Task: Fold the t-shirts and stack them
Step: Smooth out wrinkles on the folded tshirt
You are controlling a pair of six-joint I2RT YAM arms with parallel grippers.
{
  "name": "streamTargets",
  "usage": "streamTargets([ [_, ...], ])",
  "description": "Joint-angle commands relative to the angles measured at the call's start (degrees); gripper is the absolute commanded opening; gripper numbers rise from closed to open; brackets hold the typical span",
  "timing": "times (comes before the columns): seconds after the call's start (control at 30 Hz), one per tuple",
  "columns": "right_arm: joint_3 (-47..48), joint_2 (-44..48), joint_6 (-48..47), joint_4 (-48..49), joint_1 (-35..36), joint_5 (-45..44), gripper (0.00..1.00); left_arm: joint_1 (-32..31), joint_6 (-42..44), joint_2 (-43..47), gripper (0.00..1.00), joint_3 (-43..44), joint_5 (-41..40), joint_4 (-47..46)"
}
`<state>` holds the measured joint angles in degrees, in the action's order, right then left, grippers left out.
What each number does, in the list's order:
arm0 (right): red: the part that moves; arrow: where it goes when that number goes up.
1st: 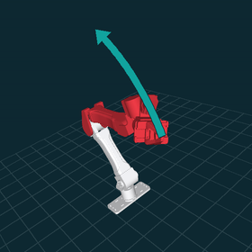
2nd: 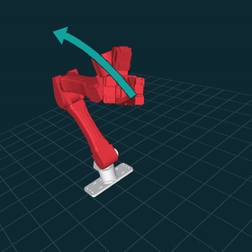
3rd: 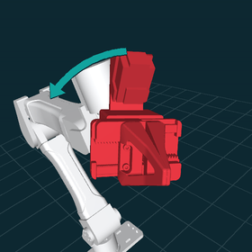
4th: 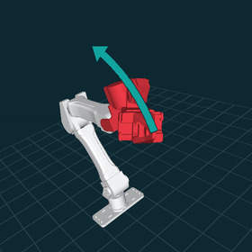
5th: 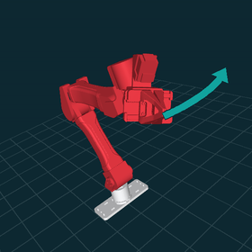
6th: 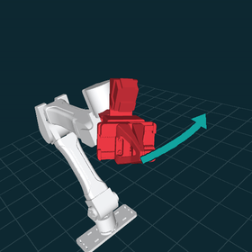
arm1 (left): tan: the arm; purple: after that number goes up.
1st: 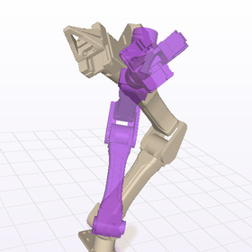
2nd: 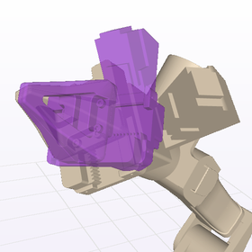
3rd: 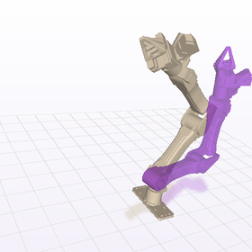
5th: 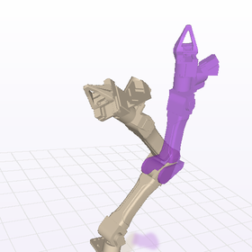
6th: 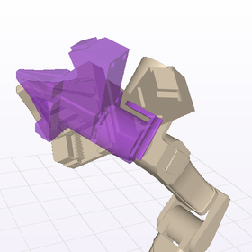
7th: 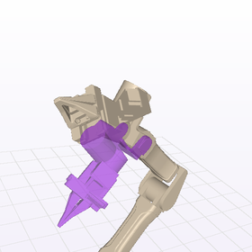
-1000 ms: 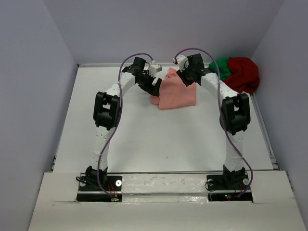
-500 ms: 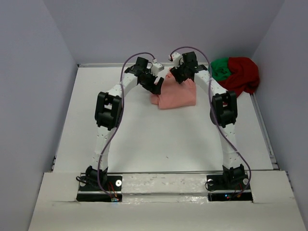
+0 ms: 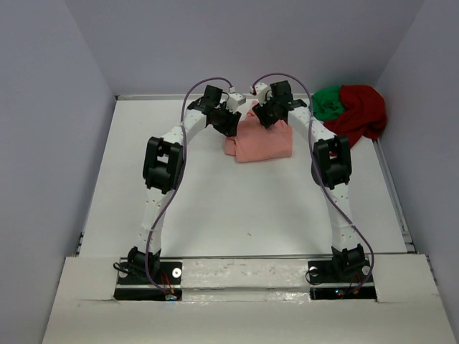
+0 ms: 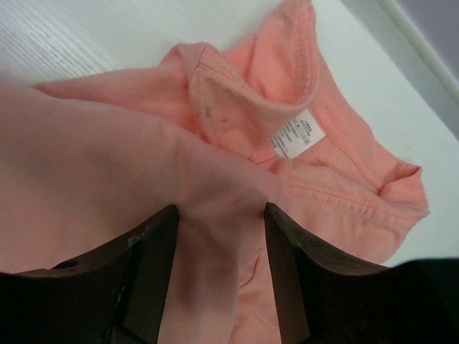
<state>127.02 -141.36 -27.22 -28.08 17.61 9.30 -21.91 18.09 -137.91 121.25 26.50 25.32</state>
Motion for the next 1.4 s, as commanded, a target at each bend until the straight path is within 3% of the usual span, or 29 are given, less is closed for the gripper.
streamTargets([
  [0.0, -2.91, 2.14, -0.38, 0.39, -0.29, 1.25, 0.57, -0.24, -0.16, -2.53, 0.49, 3.64, 0.48, 0.07],
  [0.07, -3.62, 2.4, -0.2, 0.39, -0.82, 1.42, 0.57, -0.24, -0.16, -3.42, 0.47, 4.87, 0.48, 0.52],
  [0.17, -4.41, 2.67, -0.11, 0.48, -0.82, 1.51, 0.53, -0.24, -0.33, -3.51, 0.31, 5.22, 0.57, 0.08],
  [0.37, -4.42, 2.49, -0.11, 0.39, -0.82, 1.6, 0.0, -0.32, -0.51, -3.34, 0.09, 5.66, 1.01, 0.17],
  [0.47, -4.41, 3.1, 0.06, 0.39, -0.82, 1.77, 0.0, -0.32, -0.42, -2.55, 0.0, 5.75, 0.66, 0.6],
  [0.97, -8.98, 14.79, 0.42, 0.65, -0.82, -3.84, 0.0, -2.78, 1.6, 6.15, 0.0, 6.28, 0.84, 1.57],
  [1.37, -17.41, 22.35, 1.02, -0.23, -0.82, -5.26, 0.0, -5.6, 4.41, 5.1, 0.0, 11.9, -1.54, 3.59],
])
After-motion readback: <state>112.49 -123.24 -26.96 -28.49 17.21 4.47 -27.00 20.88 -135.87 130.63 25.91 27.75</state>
